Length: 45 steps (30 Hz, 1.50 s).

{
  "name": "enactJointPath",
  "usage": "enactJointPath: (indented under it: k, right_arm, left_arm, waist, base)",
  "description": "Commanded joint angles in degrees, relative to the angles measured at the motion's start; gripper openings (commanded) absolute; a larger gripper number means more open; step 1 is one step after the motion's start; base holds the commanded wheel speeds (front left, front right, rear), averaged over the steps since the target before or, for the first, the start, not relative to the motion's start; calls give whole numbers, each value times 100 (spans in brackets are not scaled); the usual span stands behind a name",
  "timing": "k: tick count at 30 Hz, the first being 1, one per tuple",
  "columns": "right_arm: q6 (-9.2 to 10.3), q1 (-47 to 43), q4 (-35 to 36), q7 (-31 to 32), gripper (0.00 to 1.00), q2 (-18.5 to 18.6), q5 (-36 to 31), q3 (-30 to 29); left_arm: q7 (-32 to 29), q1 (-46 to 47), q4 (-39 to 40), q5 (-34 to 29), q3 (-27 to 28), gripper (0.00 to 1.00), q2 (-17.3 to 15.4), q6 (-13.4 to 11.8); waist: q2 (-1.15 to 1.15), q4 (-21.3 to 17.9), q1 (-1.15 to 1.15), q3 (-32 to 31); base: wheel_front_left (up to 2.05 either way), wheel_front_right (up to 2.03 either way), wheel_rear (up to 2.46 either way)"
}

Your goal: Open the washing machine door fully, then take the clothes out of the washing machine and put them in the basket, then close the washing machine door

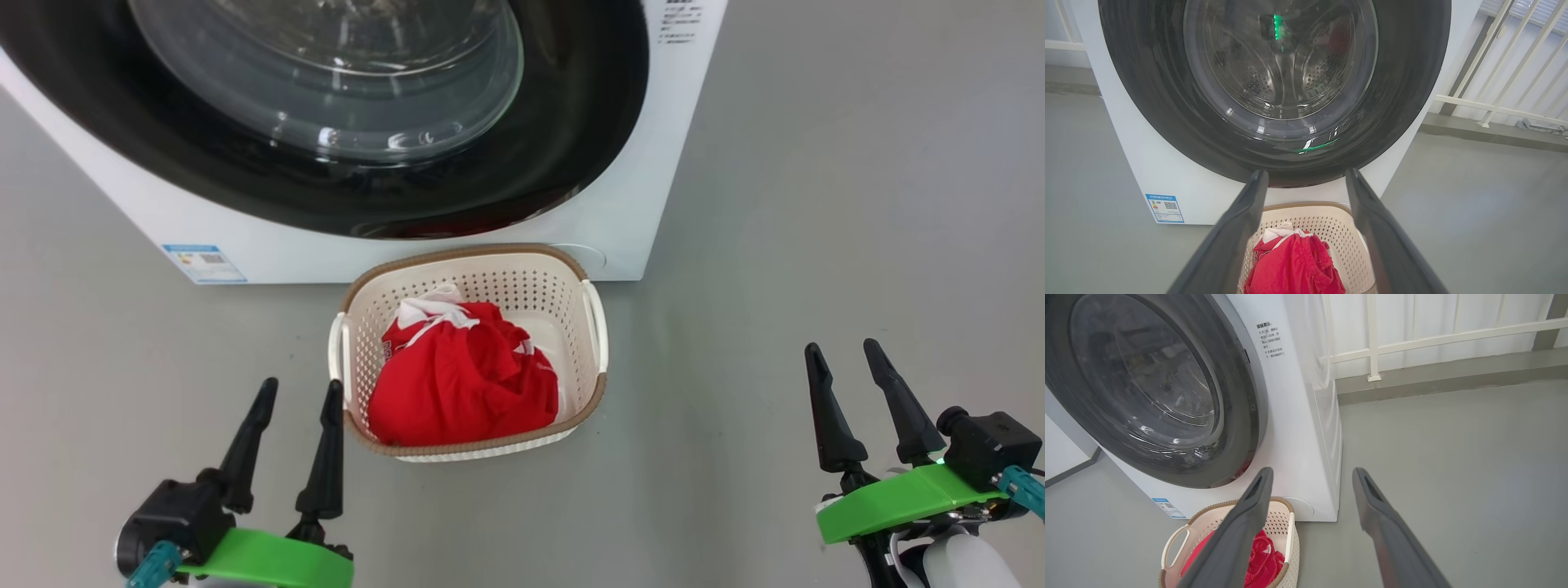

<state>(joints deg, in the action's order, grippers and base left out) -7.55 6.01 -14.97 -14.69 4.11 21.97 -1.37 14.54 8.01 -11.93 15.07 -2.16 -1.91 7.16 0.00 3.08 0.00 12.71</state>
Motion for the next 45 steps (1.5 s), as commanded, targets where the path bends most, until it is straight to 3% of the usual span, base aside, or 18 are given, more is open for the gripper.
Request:
enactJointPath:
  k: [1,45]
  right_arm:
    - [6,-18,148,-31,100,19,88,87]
    - [6,-277,193,-31,100,-88,55,-123]
  left_arm:
    - [46,-62,111,-50,238,100,-97,32]
    - [46,-192,97,-12,361,100,-97,33]
  waist:
    - [0,-68,0,-56]
    - [0,-179,0,-187]
  base:
    - [0,0,0]
    - [0,0,0]
